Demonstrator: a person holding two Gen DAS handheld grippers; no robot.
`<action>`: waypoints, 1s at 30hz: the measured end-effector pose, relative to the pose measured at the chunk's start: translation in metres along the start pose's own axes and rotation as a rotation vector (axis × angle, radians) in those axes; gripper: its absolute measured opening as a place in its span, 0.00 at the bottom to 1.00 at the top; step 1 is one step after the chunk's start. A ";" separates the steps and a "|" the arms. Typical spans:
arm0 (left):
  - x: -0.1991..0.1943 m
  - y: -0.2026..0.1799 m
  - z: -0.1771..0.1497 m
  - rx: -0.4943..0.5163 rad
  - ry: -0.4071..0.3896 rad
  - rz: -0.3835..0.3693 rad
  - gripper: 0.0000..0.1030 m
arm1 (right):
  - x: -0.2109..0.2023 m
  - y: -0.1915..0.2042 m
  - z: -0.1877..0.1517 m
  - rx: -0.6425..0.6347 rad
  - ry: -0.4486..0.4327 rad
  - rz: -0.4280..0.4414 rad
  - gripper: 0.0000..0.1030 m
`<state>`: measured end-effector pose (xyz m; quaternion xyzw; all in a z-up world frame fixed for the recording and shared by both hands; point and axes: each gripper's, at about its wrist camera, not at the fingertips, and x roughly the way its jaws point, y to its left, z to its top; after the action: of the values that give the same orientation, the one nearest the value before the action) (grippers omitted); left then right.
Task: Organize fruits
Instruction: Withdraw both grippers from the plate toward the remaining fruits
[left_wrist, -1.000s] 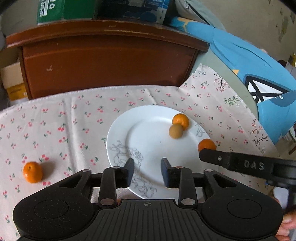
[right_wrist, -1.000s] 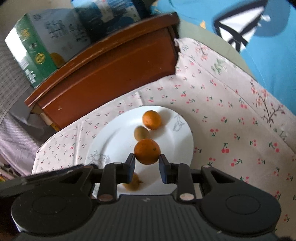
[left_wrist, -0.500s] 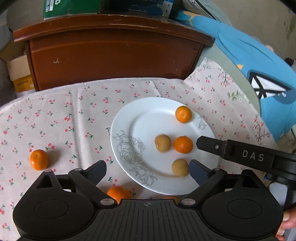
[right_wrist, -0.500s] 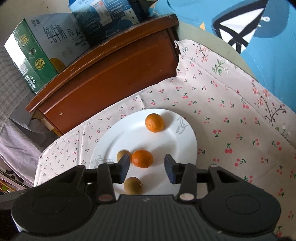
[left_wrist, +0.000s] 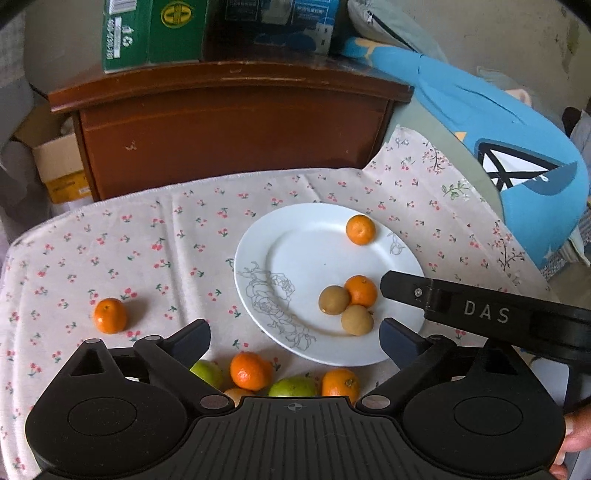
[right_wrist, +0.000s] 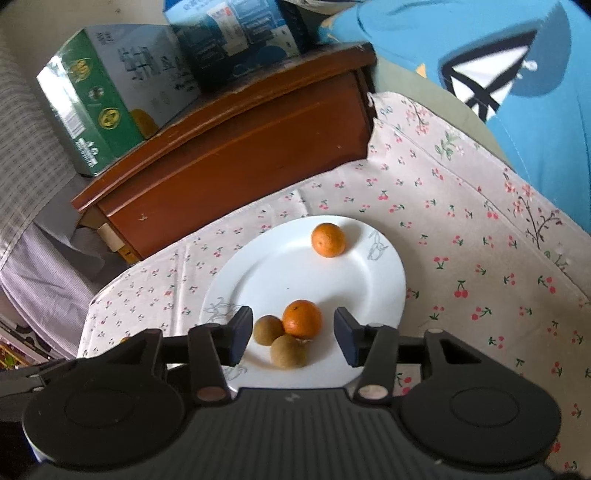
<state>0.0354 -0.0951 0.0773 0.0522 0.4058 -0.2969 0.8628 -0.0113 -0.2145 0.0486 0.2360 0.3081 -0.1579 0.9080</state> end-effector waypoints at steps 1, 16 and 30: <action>-0.003 0.000 -0.002 -0.001 -0.001 0.002 0.96 | -0.002 0.002 -0.001 -0.011 -0.005 0.000 0.48; -0.052 0.042 -0.033 -0.084 -0.013 0.051 0.96 | -0.036 0.021 -0.034 -0.046 -0.032 0.030 0.52; -0.060 0.079 -0.084 -0.155 0.064 0.138 0.96 | -0.041 0.015 -0.081 -0.012 0.061 -0.005 0.52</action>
<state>-0.0066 0.0252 0.0539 0.0225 0.4506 -0.2027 0.8691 -0.0752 -0.1532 0.0231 0.2346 0.3372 -0.1508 0.8992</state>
